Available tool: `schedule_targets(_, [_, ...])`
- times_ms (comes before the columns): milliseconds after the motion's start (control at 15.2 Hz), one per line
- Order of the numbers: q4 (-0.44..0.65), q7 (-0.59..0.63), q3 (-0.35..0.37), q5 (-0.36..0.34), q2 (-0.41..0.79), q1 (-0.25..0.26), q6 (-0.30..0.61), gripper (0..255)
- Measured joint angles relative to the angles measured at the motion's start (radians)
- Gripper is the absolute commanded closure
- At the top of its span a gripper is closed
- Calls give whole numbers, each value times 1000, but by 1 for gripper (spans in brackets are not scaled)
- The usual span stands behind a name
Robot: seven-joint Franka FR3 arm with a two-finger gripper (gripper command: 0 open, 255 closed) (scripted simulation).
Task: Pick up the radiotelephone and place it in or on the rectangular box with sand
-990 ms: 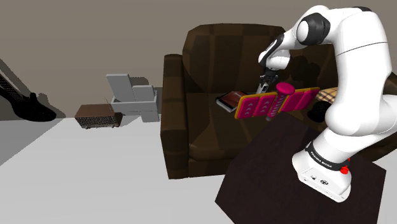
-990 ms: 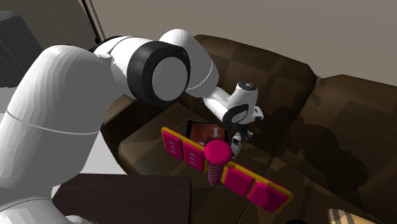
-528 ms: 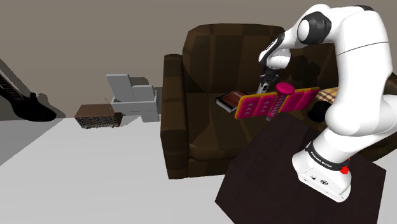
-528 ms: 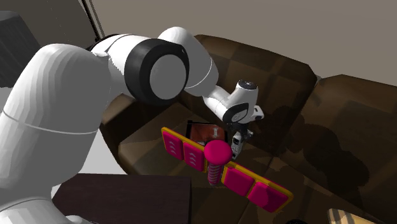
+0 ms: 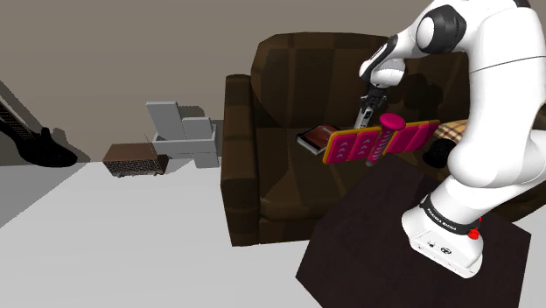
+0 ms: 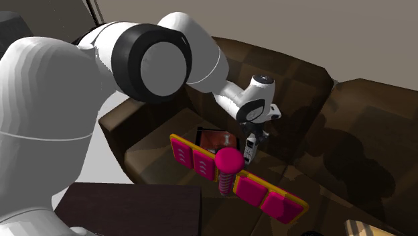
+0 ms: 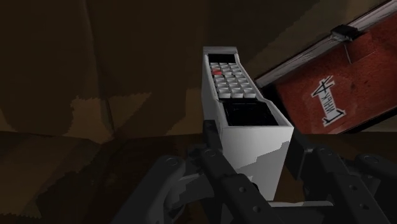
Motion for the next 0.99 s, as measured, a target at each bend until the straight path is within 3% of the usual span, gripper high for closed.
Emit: schedule_targets(990, [-15, 42, -49, -52, -140, 44, -124, 255])
